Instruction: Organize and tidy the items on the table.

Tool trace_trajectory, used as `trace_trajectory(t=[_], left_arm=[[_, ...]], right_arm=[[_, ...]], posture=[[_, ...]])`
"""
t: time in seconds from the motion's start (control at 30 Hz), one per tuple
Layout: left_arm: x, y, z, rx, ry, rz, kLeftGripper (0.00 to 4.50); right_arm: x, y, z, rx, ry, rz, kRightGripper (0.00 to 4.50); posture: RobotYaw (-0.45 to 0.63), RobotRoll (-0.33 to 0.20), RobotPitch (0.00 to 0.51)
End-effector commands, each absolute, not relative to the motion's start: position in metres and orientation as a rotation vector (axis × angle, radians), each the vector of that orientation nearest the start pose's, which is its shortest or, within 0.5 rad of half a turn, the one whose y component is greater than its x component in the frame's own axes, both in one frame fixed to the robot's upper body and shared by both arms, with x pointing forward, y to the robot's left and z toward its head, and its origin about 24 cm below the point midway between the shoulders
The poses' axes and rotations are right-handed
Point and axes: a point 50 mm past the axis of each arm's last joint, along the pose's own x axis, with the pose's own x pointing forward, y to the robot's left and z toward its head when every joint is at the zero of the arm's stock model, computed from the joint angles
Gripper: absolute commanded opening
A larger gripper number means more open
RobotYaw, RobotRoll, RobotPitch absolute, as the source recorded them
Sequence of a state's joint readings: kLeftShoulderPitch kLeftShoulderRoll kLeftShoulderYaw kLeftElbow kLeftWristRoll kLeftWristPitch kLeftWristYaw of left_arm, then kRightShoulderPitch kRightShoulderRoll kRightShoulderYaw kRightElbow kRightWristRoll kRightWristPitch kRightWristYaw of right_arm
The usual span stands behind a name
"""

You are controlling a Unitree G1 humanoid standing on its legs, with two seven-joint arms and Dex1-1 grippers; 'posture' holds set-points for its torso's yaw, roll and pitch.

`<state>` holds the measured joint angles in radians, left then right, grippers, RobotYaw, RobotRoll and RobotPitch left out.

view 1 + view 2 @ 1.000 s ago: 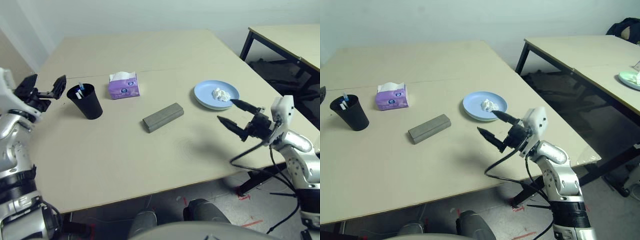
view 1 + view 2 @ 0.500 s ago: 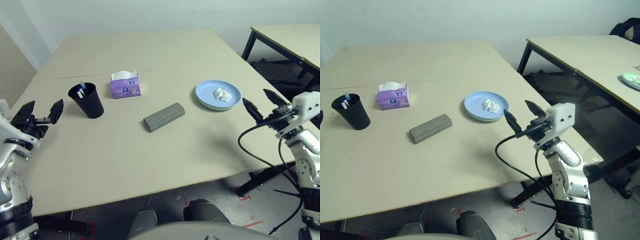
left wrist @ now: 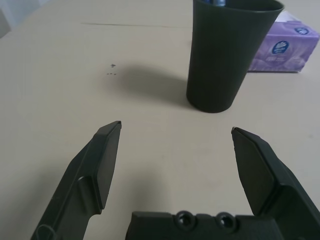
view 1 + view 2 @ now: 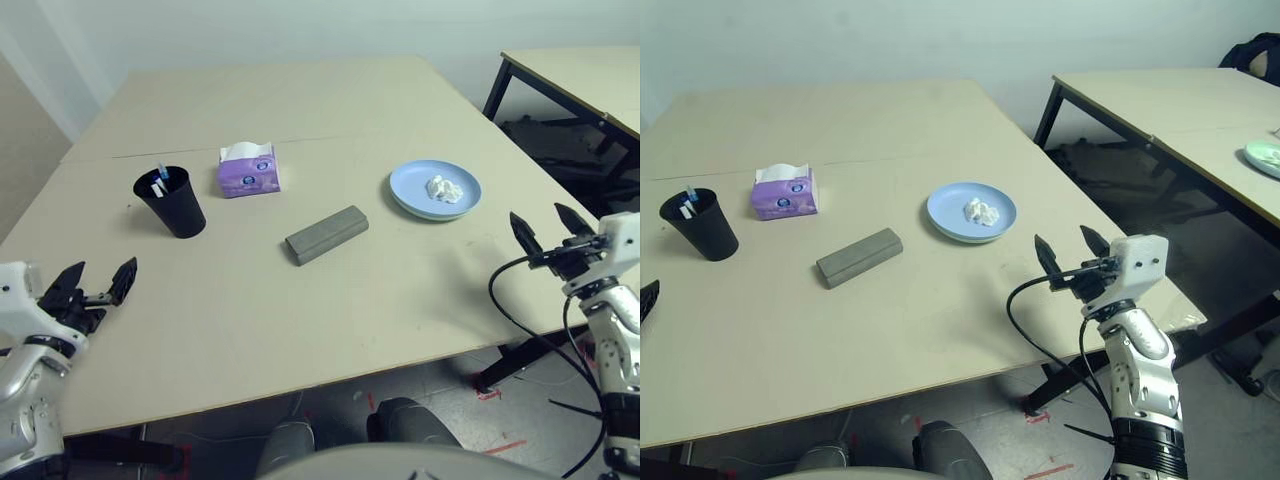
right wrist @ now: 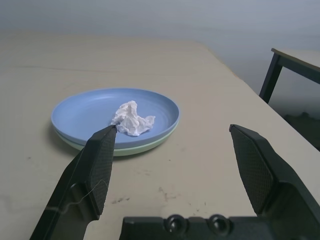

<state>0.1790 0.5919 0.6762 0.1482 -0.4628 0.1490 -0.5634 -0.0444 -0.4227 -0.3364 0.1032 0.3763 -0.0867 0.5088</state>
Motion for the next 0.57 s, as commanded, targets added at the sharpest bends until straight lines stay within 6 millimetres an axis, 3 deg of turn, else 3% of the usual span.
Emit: trace_trajectory(t=[0.03,0.2,0.37,0.57], left_arm=[[0.174,0.393,0.094,0.1,0.122,0.126,4.47],[0.179,0.397,0.107,0.122,0.1,0.118,4.47],[0.178,0.397,0.108,0.121,0.098,0.113,4.47],[0.186,0.388,0.104,0.105,0.081,0.099,4.47]], right_arm=[[0.25,-0.272,0.088,-0.091,-0.167,0.195,4.5],[0.252,-0.252,0.089,-0.073,-0.199,0.223,4.5],[0.25,-0.236,0.087,-0.072,-0.205,0.262,4.5],[0.247,-0.235,0.089,-0.065,-0.218,0.235,4.5]], posture=[[-0.07,0.0,0.038],[-0.04,0.0,0.062],[-0.05,0.0,0.06],[-0.05,0.0,0.044]])
